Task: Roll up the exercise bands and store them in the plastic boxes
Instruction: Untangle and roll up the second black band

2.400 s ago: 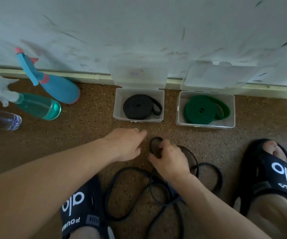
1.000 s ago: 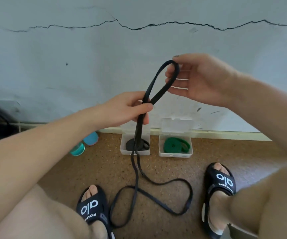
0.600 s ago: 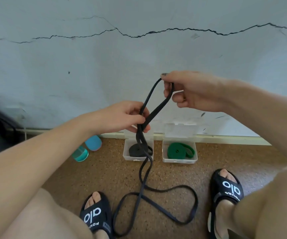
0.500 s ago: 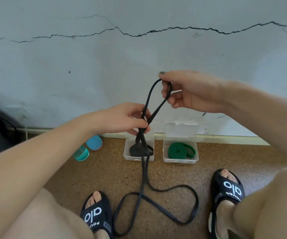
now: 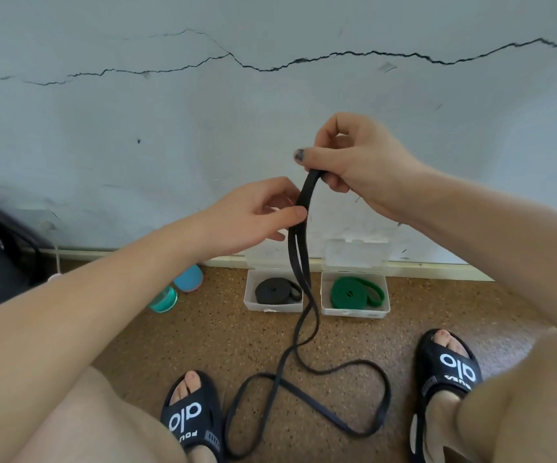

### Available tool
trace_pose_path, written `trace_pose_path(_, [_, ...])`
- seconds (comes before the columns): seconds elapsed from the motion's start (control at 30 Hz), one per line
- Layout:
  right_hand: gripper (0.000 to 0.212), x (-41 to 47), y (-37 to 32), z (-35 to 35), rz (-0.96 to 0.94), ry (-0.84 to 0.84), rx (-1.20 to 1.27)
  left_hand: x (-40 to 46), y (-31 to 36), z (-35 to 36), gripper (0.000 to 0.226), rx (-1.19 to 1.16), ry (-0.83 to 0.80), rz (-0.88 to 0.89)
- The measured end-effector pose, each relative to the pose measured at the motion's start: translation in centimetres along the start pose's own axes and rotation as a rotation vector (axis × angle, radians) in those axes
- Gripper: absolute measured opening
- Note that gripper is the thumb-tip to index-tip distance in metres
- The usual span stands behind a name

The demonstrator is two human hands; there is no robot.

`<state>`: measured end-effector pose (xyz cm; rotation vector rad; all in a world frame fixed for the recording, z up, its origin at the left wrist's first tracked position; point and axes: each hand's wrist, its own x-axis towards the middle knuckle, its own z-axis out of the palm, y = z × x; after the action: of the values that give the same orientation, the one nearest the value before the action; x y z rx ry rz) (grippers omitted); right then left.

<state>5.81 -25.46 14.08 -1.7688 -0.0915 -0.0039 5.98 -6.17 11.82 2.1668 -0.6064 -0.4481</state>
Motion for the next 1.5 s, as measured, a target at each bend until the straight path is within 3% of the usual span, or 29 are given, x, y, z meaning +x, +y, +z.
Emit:
trace_pose_path(0.13, [0.028, -0.2, 0.1, 0.1, 0.006, -0.034, -0.051, -0.1, 0.0, 0.1, 0.02, 0.031, -0.014, 0.013])
trace_pose_path(0.3, [0.029, -0.4, 0.1, 0.2, -0.032, -0.067, -0.112, -0.1, 0.8, 0.3, 0.052, -0.02, 0.091, 0.074])
trace_pose_path(0.53, [0.031, -0.6, -0.1, 0.0, -0.087, -0.047, -0.211, 0.2, 1.6, 1.0, 0.021, -0.061, 0.116, 0.092])
trace_pose_path(0.8, [0.028, -0.7, -0.1, -0.3, -0.12, -0.02, -0.16, 0.1, 1.4, 0.5, 0.036, -0.247, 0.036, 0.041])
trace_pose_path(0.9, [0.027, -0.7, -0.2, -0.2, -0.125, -0.022, -0.136, 0.1, 1.2, 0.4, 0.006, -0.276, 0.033, 0.03])
trace_pose_path(1.03, [0.026, -0.8, -0.2, -0.1, -0.127, -0.025, -0.106, 0.1, 1.3, 0.5, 0.007, -0.262, 0.051, 0.039])
trace_pose_path(1.1, [0.026, -0.7, -0.2, -0.1, -0.131, -0.003, -0.105, 0.1, 1.7, 0.7, 0.02, -0.273, 0.064, 0.052])
trace_pose_path(1.17, [0.028, -0.7, -0.2, -0.1, -0.131, 0.029, -0.111, 0.0, 2.1, 0.9, 0.029, -0.256, 0.101, 0.065])
trace_pose_path(1.33, [0.032, -0.6, -0.1, -0.1, -0.125, 0.071, -0.128, 0.2, 2.0, 1.2, 0.018, -0.15, 0.14, 0.077])
trace_pose_path(1.5, [0.036, -0.4, 0.3, -0.9, -0.043, 0.129, 0.075, 0.3, 0.9, 1.3, 0.008, 0.095, 0.029, 0.103])
